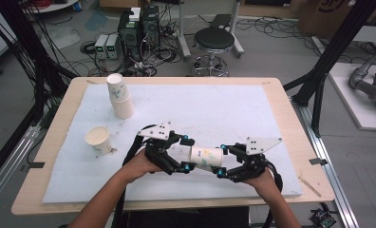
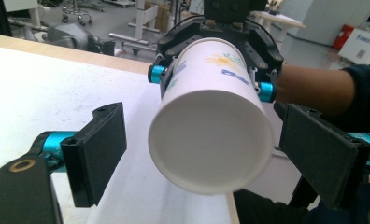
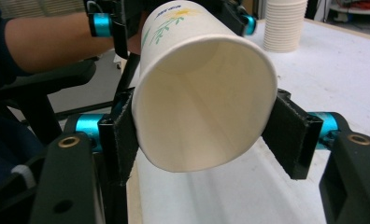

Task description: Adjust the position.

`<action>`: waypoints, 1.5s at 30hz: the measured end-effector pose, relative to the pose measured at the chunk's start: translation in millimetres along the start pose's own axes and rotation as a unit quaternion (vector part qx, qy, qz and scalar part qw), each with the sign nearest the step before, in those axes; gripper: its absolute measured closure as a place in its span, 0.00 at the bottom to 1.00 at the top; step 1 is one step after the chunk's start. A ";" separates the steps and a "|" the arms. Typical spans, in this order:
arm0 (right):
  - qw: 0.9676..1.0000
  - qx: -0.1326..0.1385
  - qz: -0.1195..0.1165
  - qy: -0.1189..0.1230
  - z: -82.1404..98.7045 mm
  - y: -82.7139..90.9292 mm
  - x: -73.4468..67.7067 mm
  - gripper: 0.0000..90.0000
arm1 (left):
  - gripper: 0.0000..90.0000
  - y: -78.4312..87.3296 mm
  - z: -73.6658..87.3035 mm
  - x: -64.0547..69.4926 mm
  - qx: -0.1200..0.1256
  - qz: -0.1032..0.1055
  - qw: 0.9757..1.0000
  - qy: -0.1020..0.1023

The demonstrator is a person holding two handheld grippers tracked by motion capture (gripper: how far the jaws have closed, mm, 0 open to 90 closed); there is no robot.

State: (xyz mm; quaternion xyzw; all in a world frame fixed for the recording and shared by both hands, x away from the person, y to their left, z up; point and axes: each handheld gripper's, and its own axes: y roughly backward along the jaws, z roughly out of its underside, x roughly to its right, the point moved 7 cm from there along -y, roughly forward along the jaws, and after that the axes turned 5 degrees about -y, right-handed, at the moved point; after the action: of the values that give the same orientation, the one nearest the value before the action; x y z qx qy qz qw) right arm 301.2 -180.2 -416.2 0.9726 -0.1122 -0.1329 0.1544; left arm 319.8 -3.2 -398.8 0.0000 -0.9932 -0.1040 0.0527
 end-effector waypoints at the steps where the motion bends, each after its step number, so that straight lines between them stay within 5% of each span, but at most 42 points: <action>1: 1.000 -0.004 0.003 -0.003 -0.6 0.8 0.6 0.37 | 0.17 1.0 -0.1 -0.3 -0.006 -0.003 1.000 -0.003; 5: 0.999 -0.043 0.023 0.000 -2.6 1.4 4.2 0.36 | 0.17 3.0 0.6 -2.4 -0.031 -0.021 0.999 -0.005; 12: 0.996 -0.086 0.024 0.000 -7.2 -2.7 3.7 0.35 | 0.17 1.5 3.9 -1.7 -0.079 -0.034 0.996 -0.025; 17: 0.992 -0.122 0.027 0.009 -10.5 -7.1 2.8 0.35 | 0.17 -0.5 6.6 -0.5 -0.127 -0.037 0.990 -0.051; 26: 0.981 -0.187 0.034 0.029 -15.9 -14.3 4.0 0.35 | 0.17 -4.2 8.5 -0.2 -0.168 -0.035 0.983 -0.065; 31: 0.976 -0.212 0.038 0.037 -18.3 -17.5 4.4 0.36 | 0.19 -7.8 11.7 -1.4 -0.203 -0.039 0.975 -0.076; 39: 0.961 -0.264 0.053 0.063 -22.5 -23.6 4.0 0.36 | 0.20 -16.3 16.1 -1.7 -0.252 -0.037 0.962 -0.097; 45: 0.954 -0.287 0.057 0.072 -22.9 -27.5 4.4 0.36 | 0.21 -21.3 18.3 -2.5 -0.269 -0.034 0.957 -0.100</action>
State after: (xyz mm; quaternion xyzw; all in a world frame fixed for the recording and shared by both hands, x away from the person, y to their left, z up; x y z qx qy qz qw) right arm 317.0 -149.7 -405.3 0.8864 -0.1128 -0.0804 0.4416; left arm 320.1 -20.3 -421.2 0.0093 -0.9281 -0.3685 -0.0522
